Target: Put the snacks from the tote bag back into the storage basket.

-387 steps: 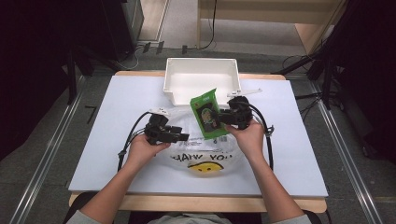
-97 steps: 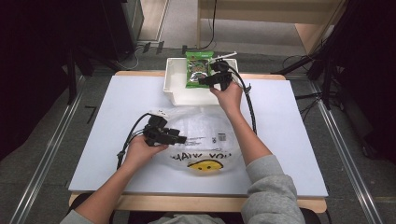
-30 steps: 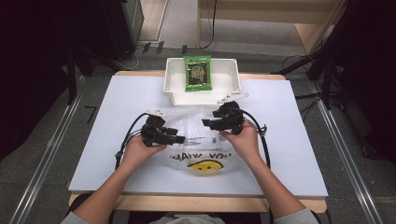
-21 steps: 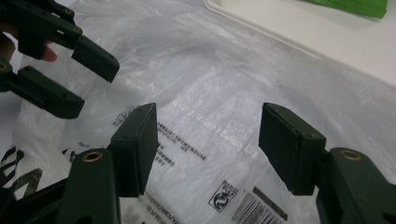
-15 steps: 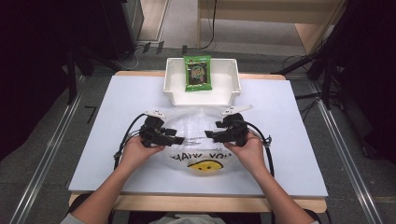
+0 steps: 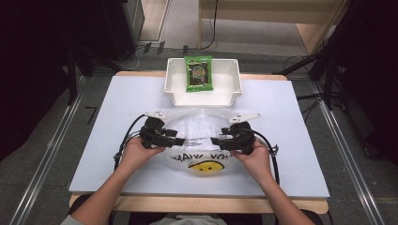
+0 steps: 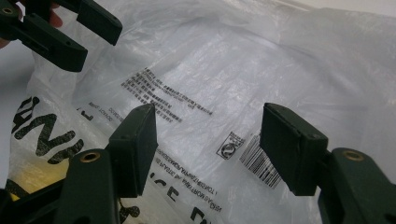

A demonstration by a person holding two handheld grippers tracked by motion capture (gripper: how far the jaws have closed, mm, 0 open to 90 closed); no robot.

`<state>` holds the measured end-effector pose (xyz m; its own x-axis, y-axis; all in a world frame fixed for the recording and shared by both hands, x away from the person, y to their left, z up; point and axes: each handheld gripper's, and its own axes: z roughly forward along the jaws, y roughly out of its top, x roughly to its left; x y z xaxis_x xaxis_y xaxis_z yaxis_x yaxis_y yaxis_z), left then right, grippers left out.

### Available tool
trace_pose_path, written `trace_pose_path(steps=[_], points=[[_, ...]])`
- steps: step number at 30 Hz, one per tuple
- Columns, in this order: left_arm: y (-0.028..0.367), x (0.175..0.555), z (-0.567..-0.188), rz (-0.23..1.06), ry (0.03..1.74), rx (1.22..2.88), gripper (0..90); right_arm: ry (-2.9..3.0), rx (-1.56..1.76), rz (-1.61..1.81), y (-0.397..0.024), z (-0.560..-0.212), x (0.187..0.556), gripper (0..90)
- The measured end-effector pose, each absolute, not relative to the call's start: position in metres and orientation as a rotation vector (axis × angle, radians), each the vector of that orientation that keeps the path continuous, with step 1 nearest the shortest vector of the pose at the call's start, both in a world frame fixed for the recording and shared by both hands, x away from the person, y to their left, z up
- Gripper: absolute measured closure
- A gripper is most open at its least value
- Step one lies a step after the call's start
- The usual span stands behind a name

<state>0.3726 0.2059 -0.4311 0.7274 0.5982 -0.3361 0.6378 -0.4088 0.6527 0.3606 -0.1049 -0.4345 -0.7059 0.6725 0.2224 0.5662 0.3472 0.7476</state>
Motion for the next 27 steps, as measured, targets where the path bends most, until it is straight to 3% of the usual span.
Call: trace_pose_path(steps=[27], points=[[0.2056, 0.3745, -0.434, -0.064, 0.936, 2.138, 40.9, 2.483, 1.174, 1.293, -0.1058, -0.4442, 0.3658, 37.9]])
